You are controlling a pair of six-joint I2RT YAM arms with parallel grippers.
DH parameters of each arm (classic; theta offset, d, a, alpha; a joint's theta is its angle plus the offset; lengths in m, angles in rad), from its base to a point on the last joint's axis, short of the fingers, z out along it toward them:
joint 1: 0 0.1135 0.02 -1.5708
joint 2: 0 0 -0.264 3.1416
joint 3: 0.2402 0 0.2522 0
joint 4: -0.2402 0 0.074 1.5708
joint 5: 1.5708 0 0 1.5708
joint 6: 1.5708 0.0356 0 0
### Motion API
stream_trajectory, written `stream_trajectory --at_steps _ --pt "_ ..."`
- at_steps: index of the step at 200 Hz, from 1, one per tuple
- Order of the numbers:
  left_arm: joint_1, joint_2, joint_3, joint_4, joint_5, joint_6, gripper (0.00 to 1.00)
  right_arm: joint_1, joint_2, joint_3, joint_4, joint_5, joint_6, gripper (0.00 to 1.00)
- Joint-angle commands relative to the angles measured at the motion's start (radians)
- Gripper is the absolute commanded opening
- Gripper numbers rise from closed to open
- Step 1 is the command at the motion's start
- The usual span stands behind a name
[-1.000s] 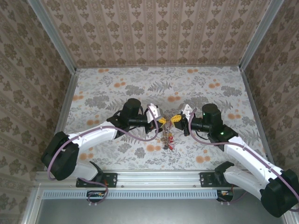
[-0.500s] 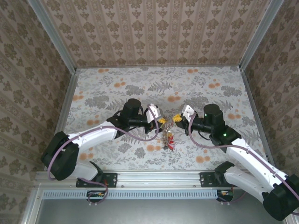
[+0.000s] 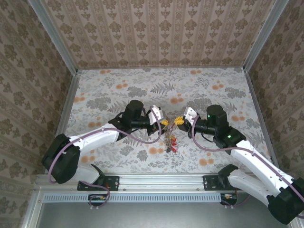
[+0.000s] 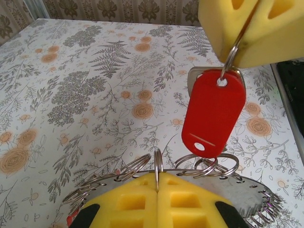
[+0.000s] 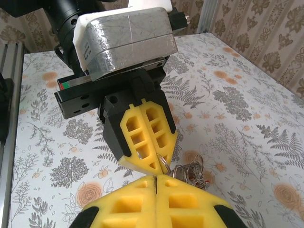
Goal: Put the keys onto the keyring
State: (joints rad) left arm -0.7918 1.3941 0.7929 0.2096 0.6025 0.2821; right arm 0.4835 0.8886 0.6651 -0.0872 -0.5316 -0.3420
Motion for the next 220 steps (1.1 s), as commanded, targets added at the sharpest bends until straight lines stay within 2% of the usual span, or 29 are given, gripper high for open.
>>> stream_trajectory --at_steps 1,75,164,220 --pt "-0.009 -0.019 0.036 0.030 0.010 0.006 0.00 0.010 0.024 0.034 0.009 -0.039 -0.022 0.00" --pt "-0.009 -0.017 0.036 0.025 0.013 0.005 0.00 0.026 0.104 0.022 0.114 -0.027 -0.009 0.00" --pt "-0.009 -0.014 0.037 0.027 0.010 0.006 0.00 0.037 0.180 0.042 0.139 -0.070 0.008 0.00" --pt "-0.009 -0.015 0.037 0.024 0.014 0.008 0.00 0.054 0.197 0.024 0.200 0.030 0.015 0.00"
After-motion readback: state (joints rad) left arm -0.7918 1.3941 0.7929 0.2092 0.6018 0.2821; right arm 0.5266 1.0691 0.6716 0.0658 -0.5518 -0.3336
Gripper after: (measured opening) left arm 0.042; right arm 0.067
